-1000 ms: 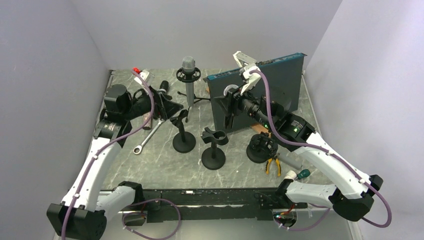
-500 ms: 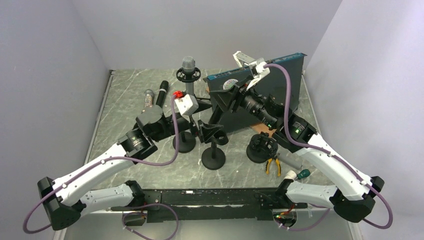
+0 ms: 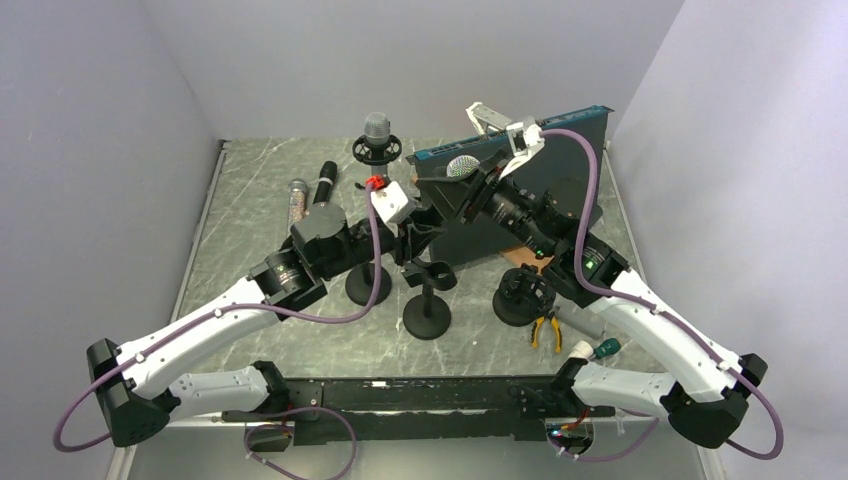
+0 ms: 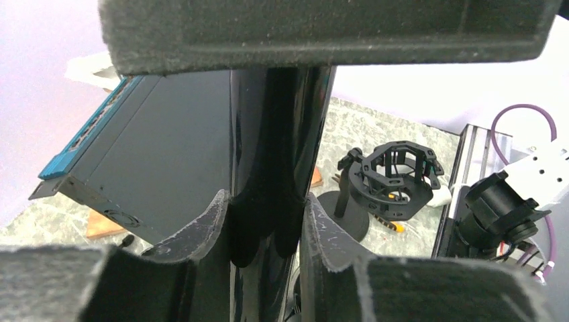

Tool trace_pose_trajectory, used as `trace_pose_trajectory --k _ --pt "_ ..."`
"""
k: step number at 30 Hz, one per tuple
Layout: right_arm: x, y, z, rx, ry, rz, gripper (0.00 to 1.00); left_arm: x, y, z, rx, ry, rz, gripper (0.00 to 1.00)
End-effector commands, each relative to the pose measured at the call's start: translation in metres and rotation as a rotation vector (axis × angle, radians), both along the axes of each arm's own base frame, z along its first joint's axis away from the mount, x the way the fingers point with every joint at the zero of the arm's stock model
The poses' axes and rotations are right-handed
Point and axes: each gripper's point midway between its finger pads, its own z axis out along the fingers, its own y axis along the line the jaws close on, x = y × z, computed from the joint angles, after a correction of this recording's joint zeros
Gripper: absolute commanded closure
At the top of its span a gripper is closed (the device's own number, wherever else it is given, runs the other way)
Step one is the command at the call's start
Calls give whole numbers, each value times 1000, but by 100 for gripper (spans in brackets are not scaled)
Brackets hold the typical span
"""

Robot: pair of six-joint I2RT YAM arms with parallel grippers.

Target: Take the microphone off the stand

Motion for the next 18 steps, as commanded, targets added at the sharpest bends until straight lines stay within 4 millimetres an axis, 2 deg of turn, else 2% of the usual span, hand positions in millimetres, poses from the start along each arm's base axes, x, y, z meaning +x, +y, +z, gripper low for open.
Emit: trace_pose_trajectory --k 1,2,3,5,6,9,14,16,18 --pt "-15 7 11 29 -14 77 63 19 19 37 -44 -36 130 84" --pt "-12 6 11 20 -10 61 46 19 21 38 -40 -33 138 88" --pt "-10 4 10 8 -7 44 32 20 24 42 -32 -60 146 89" --pt "-4 -2 7 -13 9 -3 5 17 30 38 0 -69 150 91" --pt "-3 -6 6 -24 11 -22 0 15 33 36 13 -73 151 93" --pt "0 -19 9 -28 1 -83 0 21 54 30 35 -75 242 100" --pt "3 -41 8 -30 -19 -179 0 32 104 26 60 -64 440 100" --pt "5 -47 6 -35 -20 -208 0 43 138 23 68 -47 594 100" --pt "5 -51 6 -38 -22 -221 0 53 182 21 48 -19 786 100"
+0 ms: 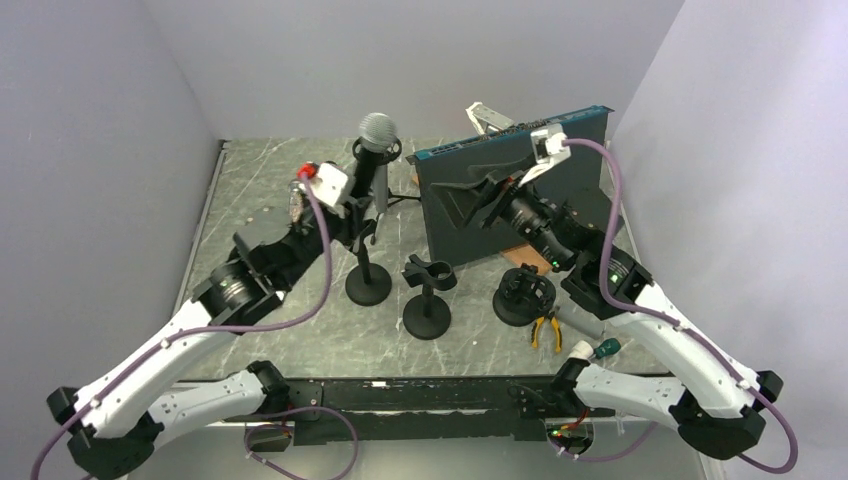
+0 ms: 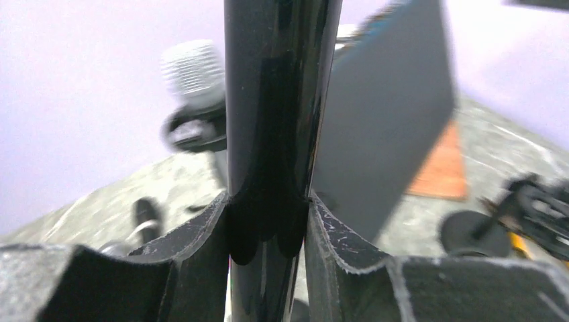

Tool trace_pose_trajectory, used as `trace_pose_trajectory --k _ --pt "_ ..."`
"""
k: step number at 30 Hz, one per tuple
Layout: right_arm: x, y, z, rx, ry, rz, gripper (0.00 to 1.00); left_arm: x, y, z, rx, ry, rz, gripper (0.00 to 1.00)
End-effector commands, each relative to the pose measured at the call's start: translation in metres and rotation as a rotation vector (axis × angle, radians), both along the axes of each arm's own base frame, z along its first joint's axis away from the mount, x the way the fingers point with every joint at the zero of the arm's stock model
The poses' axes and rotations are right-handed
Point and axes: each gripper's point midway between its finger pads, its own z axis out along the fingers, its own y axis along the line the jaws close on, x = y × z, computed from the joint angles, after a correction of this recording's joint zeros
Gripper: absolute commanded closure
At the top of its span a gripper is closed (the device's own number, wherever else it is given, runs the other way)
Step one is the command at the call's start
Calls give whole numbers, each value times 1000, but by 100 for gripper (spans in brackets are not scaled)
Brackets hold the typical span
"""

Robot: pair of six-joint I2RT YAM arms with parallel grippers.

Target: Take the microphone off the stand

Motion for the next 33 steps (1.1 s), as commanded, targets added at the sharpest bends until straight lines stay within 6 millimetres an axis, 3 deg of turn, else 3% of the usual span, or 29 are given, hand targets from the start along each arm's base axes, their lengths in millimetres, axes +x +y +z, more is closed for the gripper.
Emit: trace_pose_trajectory --k 1,4,7,12,14,17,22,33 --pt "2 -20 12 15 -45 -81 0 25 100 0 -44 16 445 100" --pt "1 -19 11 13 -45 -74 0 37 168 -16 -123 65 688 100" --pt "1 -17 8 5 -38 -69 0 47 225 -49 -139 144 907 100" --pt "1 -17 3 0 -27 -68 0 64 279 -117 -52 269 1115 100" --pt "1 -17 3 0 -27 -66 0 78 289 -144 -32 317 1140 100" --pt "-1 -16 4 1 -30 -58 0 101 299 -194 -99 522 1098 100" --pt "-8 -26 7 26 -38 -62 0 129 306 -254 -74 746 961 100" --pt "-30 -56 14 69 -73 -85 0 146 284 -315 -35 1008 705 97"
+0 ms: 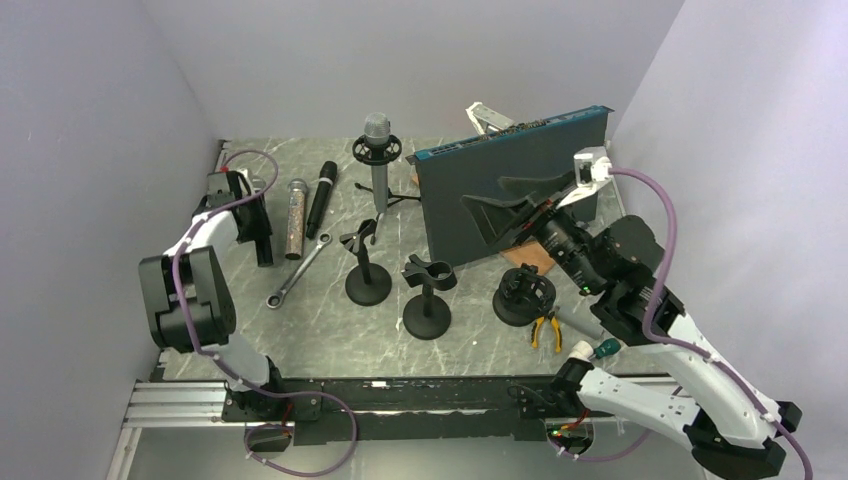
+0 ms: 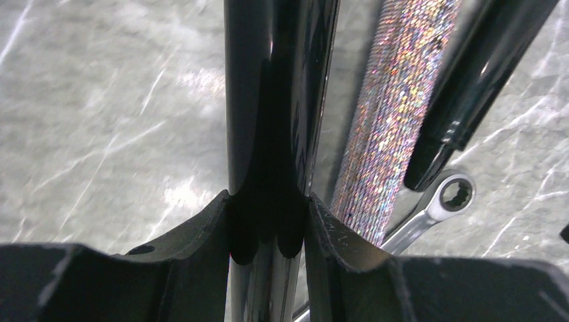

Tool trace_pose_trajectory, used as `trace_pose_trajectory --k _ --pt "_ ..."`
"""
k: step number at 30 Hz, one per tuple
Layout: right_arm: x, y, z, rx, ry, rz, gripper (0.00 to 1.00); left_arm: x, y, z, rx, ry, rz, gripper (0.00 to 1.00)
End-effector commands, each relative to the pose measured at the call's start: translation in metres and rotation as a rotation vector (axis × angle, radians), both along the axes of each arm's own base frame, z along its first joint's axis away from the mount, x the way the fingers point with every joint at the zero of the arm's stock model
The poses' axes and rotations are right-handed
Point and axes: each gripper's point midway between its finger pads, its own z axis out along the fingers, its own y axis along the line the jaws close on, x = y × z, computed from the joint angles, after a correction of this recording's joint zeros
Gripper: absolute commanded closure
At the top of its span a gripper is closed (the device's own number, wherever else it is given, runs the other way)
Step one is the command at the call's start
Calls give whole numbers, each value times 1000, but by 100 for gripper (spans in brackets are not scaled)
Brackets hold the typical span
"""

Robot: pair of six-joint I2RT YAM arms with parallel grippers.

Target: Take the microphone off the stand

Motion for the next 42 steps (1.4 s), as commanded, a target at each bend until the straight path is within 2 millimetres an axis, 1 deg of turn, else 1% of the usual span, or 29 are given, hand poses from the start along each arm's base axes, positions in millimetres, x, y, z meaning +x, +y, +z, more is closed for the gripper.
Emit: trace_pose_trajectory --k 1,3,6,7,10,14,16,19,22,28,32,36,40,42 --pt "-8 -13 9 33 -27 -18 0 17 -16 -2 -96 30 -120 95" --pt "-10 -16 8 37 -26 -16 0 17 -19 -11 -121 67 -131 91" --pt "-13 -20 6 41 -25 -18 0 14 -18 -21 -131 122 -133 86" --pt "-14 -21 6 43 -25 -19 0 14 -18 -23 -131 128 -137 82" --pt "-16 -22 5 43 -24 -16 0 15 -25 -23 -160 117 -158 66" --pt "-15 -21 3 37 -19 -16 0 14 -28 -23 -177 114 -161 52" --pt "-15 -20 3 39 -15 -13 0 14 -28 -22 -181 119 -151 47" --pt "-14 -17 1 41 -10 -2 0 14 -24 -22 -177 127 -115 37" --pt "-13 -14 0 38 -3 2 0 14 -23 -18 -174 121 -95 36" --pt "-3 -3 -8 2 25 3 0 14 -26 5 -181 54 -82 34" --pt "7 4 -16 -38 53 -15 0 14 -33 28 -204 -19 -92 33" --pt "22 13 -25 -90 84 -43 0 13 -41 53 -222 -97 -116 34" --pt "36 26 -26 -125 101 -53 0 10 -49 77 -239 -178 -142 34" --pt "42 34 -25 -140 103 -45 0 8 -57 87 -263 -214 -167 34"
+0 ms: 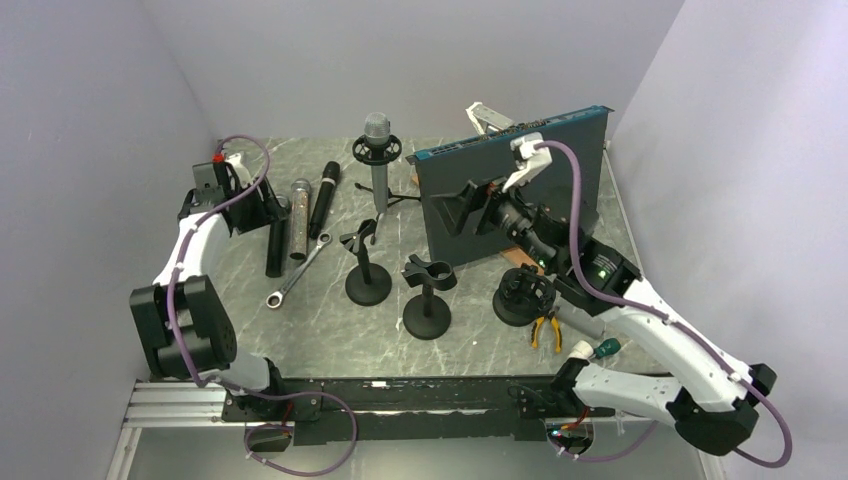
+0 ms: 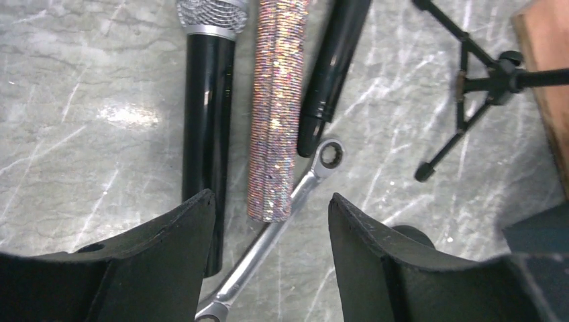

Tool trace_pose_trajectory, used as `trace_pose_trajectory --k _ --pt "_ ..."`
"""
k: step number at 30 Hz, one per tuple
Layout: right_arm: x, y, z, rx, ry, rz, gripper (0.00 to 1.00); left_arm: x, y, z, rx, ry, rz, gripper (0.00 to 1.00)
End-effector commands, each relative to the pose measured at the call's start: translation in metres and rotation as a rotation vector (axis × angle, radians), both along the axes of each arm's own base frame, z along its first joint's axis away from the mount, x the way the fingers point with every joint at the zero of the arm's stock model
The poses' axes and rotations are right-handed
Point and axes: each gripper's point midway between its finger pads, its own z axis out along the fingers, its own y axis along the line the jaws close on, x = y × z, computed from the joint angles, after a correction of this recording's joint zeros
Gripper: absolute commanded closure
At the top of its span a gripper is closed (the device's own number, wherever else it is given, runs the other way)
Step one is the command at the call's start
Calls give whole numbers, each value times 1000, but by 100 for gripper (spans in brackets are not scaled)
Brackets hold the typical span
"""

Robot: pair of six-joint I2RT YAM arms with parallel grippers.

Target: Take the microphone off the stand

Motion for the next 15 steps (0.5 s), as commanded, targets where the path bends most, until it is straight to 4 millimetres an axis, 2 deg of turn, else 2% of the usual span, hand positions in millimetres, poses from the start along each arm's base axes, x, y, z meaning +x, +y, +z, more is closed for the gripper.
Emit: trace_pose_trajectory --k 1,6,10,15 --pt "12 8 26 1 -42 -14 0 -1 -19 35 -80 -129 -51 34" --pt "29 27 23 -37 -35 -6 0 -9 -53 63 -192 -242 -181 29" --pt "45 44 18 -67 -25 -3 0 -16 -75 85 -217 -318 -263 27" --pt "68 66 17 -108 -27 -6 0 -27 -99 97 -235 -353 -332 27"
